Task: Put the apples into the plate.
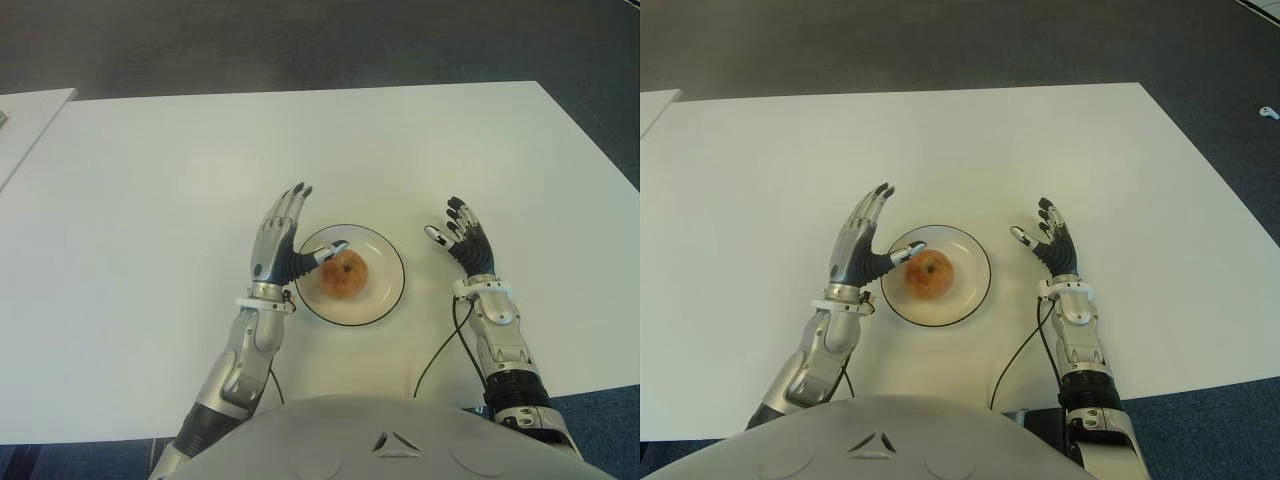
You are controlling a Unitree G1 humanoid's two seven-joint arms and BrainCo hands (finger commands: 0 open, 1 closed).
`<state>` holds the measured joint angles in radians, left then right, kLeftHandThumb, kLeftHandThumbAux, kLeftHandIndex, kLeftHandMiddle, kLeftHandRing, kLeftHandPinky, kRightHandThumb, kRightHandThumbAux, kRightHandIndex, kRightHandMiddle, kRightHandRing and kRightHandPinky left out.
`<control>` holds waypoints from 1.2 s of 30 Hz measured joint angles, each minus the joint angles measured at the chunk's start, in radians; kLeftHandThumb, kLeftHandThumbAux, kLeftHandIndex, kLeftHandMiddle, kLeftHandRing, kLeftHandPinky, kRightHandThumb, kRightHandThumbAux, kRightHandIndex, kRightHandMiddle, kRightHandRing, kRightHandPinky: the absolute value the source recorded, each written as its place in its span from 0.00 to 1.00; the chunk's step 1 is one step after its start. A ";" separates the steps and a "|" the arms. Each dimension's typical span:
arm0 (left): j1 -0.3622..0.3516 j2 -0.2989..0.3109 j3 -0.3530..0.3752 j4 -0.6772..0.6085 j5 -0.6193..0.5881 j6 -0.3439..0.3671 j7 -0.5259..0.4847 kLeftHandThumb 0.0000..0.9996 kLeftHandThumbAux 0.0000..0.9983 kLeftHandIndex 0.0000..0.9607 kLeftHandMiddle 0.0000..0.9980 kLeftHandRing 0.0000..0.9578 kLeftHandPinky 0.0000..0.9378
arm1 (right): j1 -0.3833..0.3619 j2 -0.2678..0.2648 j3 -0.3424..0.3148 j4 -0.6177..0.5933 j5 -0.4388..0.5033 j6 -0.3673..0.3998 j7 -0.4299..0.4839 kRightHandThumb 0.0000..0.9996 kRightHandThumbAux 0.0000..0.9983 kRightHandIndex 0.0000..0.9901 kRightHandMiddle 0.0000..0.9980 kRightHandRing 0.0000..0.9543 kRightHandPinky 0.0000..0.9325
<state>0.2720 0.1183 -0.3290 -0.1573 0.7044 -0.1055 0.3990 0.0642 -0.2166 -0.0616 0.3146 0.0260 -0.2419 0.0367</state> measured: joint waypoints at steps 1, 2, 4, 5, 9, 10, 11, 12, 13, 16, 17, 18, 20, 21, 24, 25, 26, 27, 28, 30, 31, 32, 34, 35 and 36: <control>0.008 -0.002 0.010 0.012 -0.028 -0.026 0.011 0.14 0.32 0.05 0.01 0.01 0.07 | 0.004 0.000 0.000 -0.004 0.001 -0.001 0.002 0.02 0.65 0.00 0.00 0.00 0.00; 0.018 -0.004 0.022 0.026 -0.055 -0.053 0.023 0.14 0.32 0.05 0.01 0.01 0.07 | 0.008 0.001 0.000 -0.007 0.002 -0.001 0.004 0.02 0.65 0.00 0.00 0.00 0.00; 0.032 -0.005 0.043 0.056 -0.095 -0.104 0.044 0.13 0.33 0.06 0.02 0.02 0.06 | 0.013 0.003 0.001 -0.011 0.005 -0.006 0.010 0.03 0.64 0.00 0.00 0.00 0.00; 0.038 -0.003 0.057 0.074 -0.119 -0.132 0.051 0.12 0.33 0.06 0.03 0.02 0.06 | 0.015 0.003 0.001 -0.010 0.007 -0.014 0.015 0.03 0.63 0.00 0.00 0.00 0.00; 0.065 0.004 0.100 0.109 -0.197 -0.202 0.055 0.10 0.35 0.08 0.05 0.03 0.08 | 0.023 0.007 0.002 -0.007 0.015 -0.046 0.035 0.04 0.63 0.00 0.00 0.00 0.00; 0.072 0.005 0.110 0.114 -0.221 -0.218 0.049 0.10 0.35 0.08 0.05 0.04 0.08 | 0.026 0.008 0.002 -0.007 0.017 -0.055 0.040 0.05 0.63 0.00 0.00 0.00 0.00; 0.079 0.005 0.121 0.120 -0.257 -0.235 0.037 0.09 0.36 0.08 0.05 0.04 0.08 | 0.033 0.011 0.002 -0.012 0.020 -0.065 0.048 0.05 0.64 0.00 0.00 0.00 0.00; 0.085 0.005 0.128 0.121 -0.280 -0.245 0.030 0.09 0.37 0.09 0.05 0.04 0.09 | 0.040 0.012 0.002 -0.017 0.023 -0.071 0.053 0.05 0.64 0.00 0.00 0.00 0.00; 0.093 0.004 0.136 0.123 -0.306 -0.259 0.021 0.09 0.37 0.09 0.06 0.04 0.09 | 0.050 0.014 0.003 -0.024 0.028 -0.078 0.059 0.05 0.64 0.00 0.00 0.00 0.00; 0.111 -0.003 0.159 0.146 -0.374 -0.294 0.000 0.07 0.39 0.10 0.07 0.05 0.10 | 0.080 0.024 0.004 -0.045 0.043 -0.097 0.077 0.06 0.65 0.01 0.00 0.00 0.00; 0.114 -0.007 0.163 0.159 -0.397 -0.309 -0.007 0.06 0.39 0.10 0.07 0.05 0.10 | 0.087 0.027 0.004 -0.049 0.049 -0.104 0.084 0.07 0.65 0.01 0.00 0.00 0.00; 0.117 -0.013 0.169 0.176 -0.426 -0.324 -0.018 0.05 0.40 0.11 0.08 0.06 0.10 | 0.093 0.032 0.006 -0.053 0.056 -0.112 0.095 0.07 0.65 0.02 0.00 0.00 0.00; 0.120 -0.023 0.178 0.209 -0.472 -0.354 -0.038 0.05 0.40 0.13 0.09 0.06 0.12 | 0.103 0.040 0.010 -0.062 0.062 -0.124 0.114 0.09 0.65 0.04 0.01 0.00 0.00; 0.121 -0.028 0.182 0.222 -0.491 -0.369 -0.048 0.04 0.40 0.13 0.09 0.07 0.12 | 0.109 0.045 0.012 -0.065 0.065 -0.130 0.122 0.10 0.65 0.05 0.02 0.00 0.00; 0.128 -0.047 0.191 0.263 -0.538 -0.415 -0.076 0.04 0.40 0.16 0.11 0.08 0.14 | 0.120 0.065 0.017 -0.073 0.078 -0.142 0.140 0.12 0.64 0.07 0.04 0.00 0.00; 0.129 -0.052 0.192 0.274 -0.549 -0.429 -0.082 0.04 0.40 0.16 0.11 0.08 0.15 | 0.121 0.070 0.019 -0.075 0.080 -0.146 0.145 0.13 0.64 0.07 0.04 0.00 0.00; 0.130 -0.061 0.193 0.290 -0.559 -0.444 -0.090 0.04 0.41 0.17 0.12 0.10 0.16 | 0.122 0.076 0.019 -0.077 0.084 -0.149 0.152 0.14 0.64 0.08 0.05 0.01 0.00; 0.130 -0.068 0.193 0.306 -0.568 -0.460 -0.096 0.04 0.41 0.17 0.12 0.10 0.17 | 0.122 0.080 0.019 -0.077 0.092 -0.152 0.160 0.15 0.63 0.08 0.06 0.02 0.01; 0.129 -0.077 0.193 0.329 -0.577 -0.479 -0.104 0.04 0.42 0.18 0.13 0.11 0.17 | 0.122 0.086 0.018 -0.076 0.101 -0.156 0.170 0.16 0.63 0.09 0.06 0.02 0.01; 0.128 -0.093 0.194 0.356 -0.594 -0.513 -0.119 0.05 0.43 0.18 0.14 0.12 0.18 | 0.122 0.095 0.017 -0.075 0.117 -0.165 0.189 0.17 0.62 0.10 0.07 0.03 0.01; 0.126 -0.099 0.194 0.366 -0.608 -0.527 -0.131 0.05 0.44 0.18 0.14 0.12 0.18 | 0.122 0.099 0.017 -0.073 0.126 -0.170 0.200 0.17 0.62 0.10 0.07 0.03 0.01; 0.124 -0.103 0.196 0.374 -0.624 -0.537 -0.146 0.06 0.45 0.18 0.15 0.13 0.18 | 0.121 0.103 0.017 -0.072 0.133 -0.175 0.212 0.18 0.61 0.11 0.08 0.03 0.01; 0.123 -0.107 0.199 0.382 -0.652 -0.551 -0.173 0.07 0.47 0.18 0.16 0.14 0.17 | 0.121 0.107 0.017 -0.068 0.141 -0.187 0.230 0.19 0.61 0.12 0.08 0.03 0.01; 0.123 -0.108 0.200 0.386 -0.668 -0.557 -0.190 0.07 0.47 0.18 0.16 0.14 0.17 | 0.121 0.110 0.017 -0.066 0.146 -0.192 0.239 0.19 0.60 0.12 0.08 0.03 0.01; 0.125 -0.108 0.200 0.389 -0.679 -0.561 -0.203 0.07 0.47 0.18 0.16 0.13 0.16 | 0.121 0.112 0.016 -0.065 0.151 -0.195 0.247 0.20 0.60 0.12 0.07 0.02 0.00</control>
<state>0.3967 0.0101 -0.1286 0.2322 0.0255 -0.6668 0.1963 0.1852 -0.1050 -0.0452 0.2496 0.1766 -0.4366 0.2836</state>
